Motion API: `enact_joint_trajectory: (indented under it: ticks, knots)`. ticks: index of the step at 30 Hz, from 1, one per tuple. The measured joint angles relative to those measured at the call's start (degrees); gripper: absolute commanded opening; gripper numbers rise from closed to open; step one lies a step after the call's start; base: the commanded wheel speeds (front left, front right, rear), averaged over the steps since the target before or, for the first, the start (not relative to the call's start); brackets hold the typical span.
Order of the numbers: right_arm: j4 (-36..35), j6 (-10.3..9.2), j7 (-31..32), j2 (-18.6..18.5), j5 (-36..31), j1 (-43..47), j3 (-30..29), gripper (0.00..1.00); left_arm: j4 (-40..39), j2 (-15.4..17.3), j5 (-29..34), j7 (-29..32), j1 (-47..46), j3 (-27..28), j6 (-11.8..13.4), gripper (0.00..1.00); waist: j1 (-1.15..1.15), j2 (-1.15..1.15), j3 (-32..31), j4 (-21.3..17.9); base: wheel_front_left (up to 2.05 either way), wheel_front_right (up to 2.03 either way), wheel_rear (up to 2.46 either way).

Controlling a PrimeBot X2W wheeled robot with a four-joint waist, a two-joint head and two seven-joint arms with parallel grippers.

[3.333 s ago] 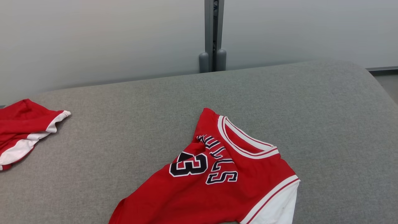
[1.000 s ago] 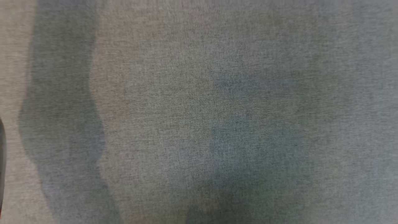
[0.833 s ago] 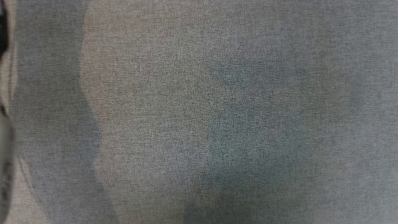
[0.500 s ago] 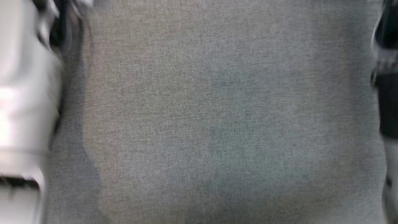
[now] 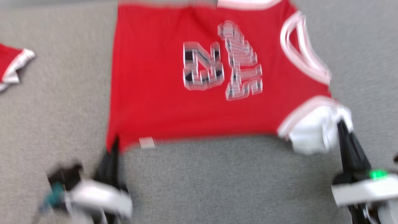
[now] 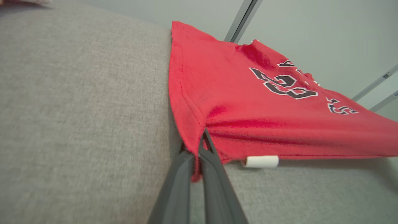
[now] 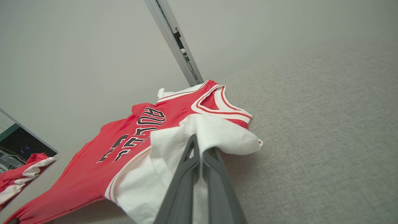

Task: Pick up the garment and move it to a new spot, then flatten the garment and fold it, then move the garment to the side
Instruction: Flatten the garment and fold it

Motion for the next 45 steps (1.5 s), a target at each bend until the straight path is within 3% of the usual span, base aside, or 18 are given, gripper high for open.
enact_joint_trajectory:
  ticks: [2, 7, 9, 13, 16, 20, 27, 37, 38, 39, 40, 45]
  knots:
    - [-0.3, 0.00, 0.0, 0.0, 0.0, 2.4, -0.6, 0.00, -3.0, -0.5, -0.5, 0.6, 4.2, -0.3, 1.3, 0.00, 0.00, 0.00, -1.5, -0.1, 0.00, 0.00, 0.00]
    - [-1.6, -0.01, 0.0, 1.5, 1.1, 14.5, -3.1, 0.00, -16.8, -2.6, -2.4, 3.8, 21.0, -1.9, 7.7, 0.00, 0.00, 0.00, -7.5, -0.2, 0.00, 0.00, 0.00]
    - [-2.7, -0.02, 0.0, 1.8, 2.0, 18.2, -3.6, 0.00, -21.3, -3.0, -2.8, 6.0, 24.7, -3.5, 8.9, 0.00, 0.00, 0.00, -9.0, 0.3, 0.00, 0.00, 0.00]
    - [-3.4, -0.03, 1.0, 2.2, 2.9, 18.9, -4.9, 0.00, -26.5, -3.0, -3.0, 9.4, 25.4, -5.1, 10.4, 0.00, 0.00, 0.00, -10.1, 1.3, 0.00, 0.00, 0.00]
    - [-2.8, -0.03, 3.0, 2.5, 2.7, 14.5, -5.5, 0.00, -27.4, -2.2, -2.6, 12.5, 21.7, -5.3, 10.8, 0.00, 0.00, 0.00, -9.9, 1.4, 0.00, 0.00, 0.00]
    - [-0.1, -0.03, 5.9, 1.3, 0.3, 6.4, -4.6, 0.00, -26.1, -0.7, -1.3, 16.6, 14.5, -4.6, 12.1, 0.00, 0.00, 0.00, -9.1, 0.9, 0.00, 0.00, 0.00]
    - [9.9, -0.03, 13.2, -0.6, -2.8, -6.1, 0.9, 0.00, -17.4, 0.7, -0.2, 23.1, 1.4, -5.4, 11.3, 0.00, 0.00, 0.00, -6.1, 0.9, 0.00, 0.00, 0.00]
    - [19.5, -0.03, 13.6, -2.1, -3.6, -17.5, 7.2, 0.00, -5.6, 1.2, 0.9, 27.4, -8.7, -7.0, 9.3, 0.00, 0.00, 0.00, -3.7, 1.7, 0.00, 0.00, 0.00]
    - [19.8, -0.03, 12.8, -2.2, -3.6, -18.1, 7.6, 0.25, -5.0, 1.0, 0.9, 27.4, -9.0, -7.0, 9.2, 0.13, 0.00, 0.00, -3.7, 1.8, 0.00, 0.00, 0.00]
    - [20.3, -0.03, 11.9, -2.3, -3.4, -18.7, 7.8, 0.81, -4.4, 0.9, 0.8, 27.4, -9.2, -7.1, 9.0, 0.45, 0.00, 0.00, -3.7, 1.8, 0.00, 0.00, 0.00]
    - [20.9, -0.03, 11.7, -2.7, -3.4, -19.3, 8.1, 1.00, -3.8, 0.6, 0.4, 27.4, -9.4, -7.2, 8.8, 1.00, 0.00, 0.00, -3.8, 1.8, 0.00, 0.00, 0.00]
    - [19.8, -0.03, 9.6, -5.7, -2.9, -18.8, 9.7, 1.00, -5.2, 0.2, -2.2, 26.4, -7.0, -6.2, 8.0, 1.00, 0.00, 0.00, -4.6, 1.7, 0.00, 0.00, 0.00]
